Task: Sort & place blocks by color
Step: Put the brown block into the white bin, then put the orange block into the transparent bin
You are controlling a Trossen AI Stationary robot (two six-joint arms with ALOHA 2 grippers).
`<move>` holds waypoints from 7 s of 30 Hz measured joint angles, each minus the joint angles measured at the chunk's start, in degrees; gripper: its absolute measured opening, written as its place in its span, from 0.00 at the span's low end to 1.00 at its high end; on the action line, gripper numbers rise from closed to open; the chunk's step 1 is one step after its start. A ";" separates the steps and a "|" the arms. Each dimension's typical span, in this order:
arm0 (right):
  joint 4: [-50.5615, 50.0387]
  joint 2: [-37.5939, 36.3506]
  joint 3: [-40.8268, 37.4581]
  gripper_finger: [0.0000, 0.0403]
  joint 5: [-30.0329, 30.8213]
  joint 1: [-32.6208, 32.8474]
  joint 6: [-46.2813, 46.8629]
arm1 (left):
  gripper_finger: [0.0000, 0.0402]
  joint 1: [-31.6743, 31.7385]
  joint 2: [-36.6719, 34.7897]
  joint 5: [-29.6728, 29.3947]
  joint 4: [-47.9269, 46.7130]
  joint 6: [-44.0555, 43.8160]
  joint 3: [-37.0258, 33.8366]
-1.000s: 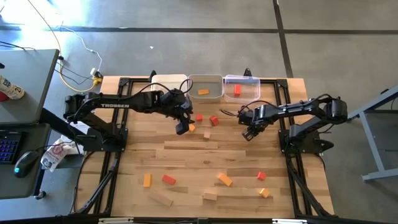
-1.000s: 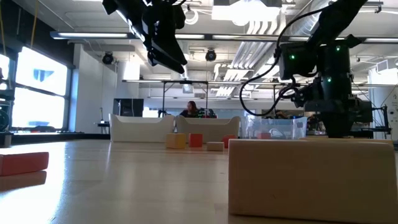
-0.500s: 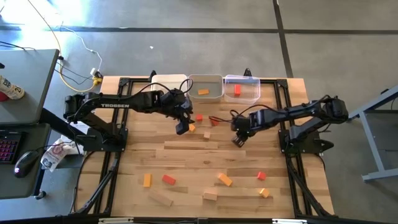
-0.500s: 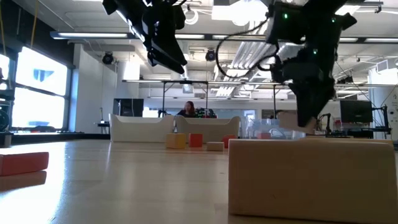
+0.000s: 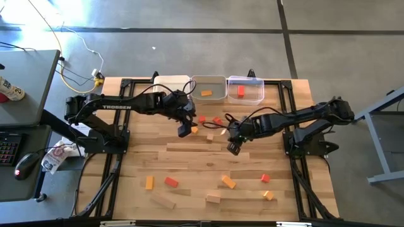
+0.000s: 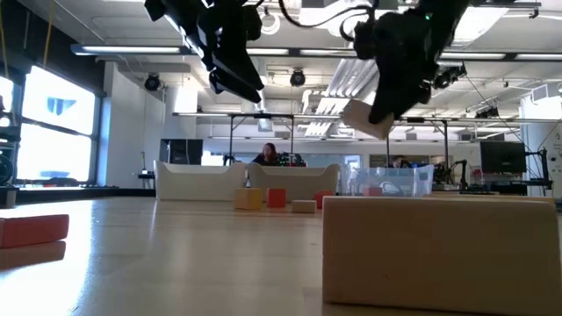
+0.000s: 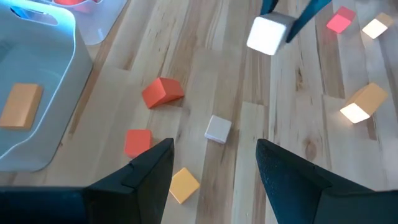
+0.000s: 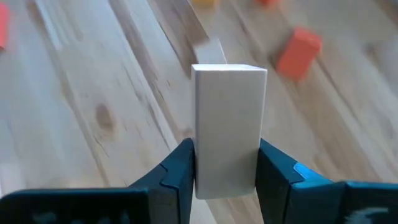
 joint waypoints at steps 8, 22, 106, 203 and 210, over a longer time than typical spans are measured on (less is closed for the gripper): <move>3.30 0.00 3.63 0.26 1.79 0.43 -7.77 | 0.54 -2.16 0.00 0.07 1.69 3.27 0.00; 9.32 0.00 3.94 0.26 0.37 0.41 -18.30 | 0.54 -7.22 0.00 -0.06 6.70 13.73 0.00; 16.22 -0.02 3.87 0.54 4.72 -9.06 -18.79 | 0.26 17.40 0.02 -24.08 -3.74 1.35 0.00; 17.83 26.64 3.89 0.30 5.43 -15.50 -3.61 | 0.54 8.50 -8.18 -10.12 -7.83 -2.37 0.04; 17.40 26.60 3.95 0.25 5.54 -15.50 -6.53 | 0.54 5.33 -8.13 -10.12 -8.24 -2.37 0.04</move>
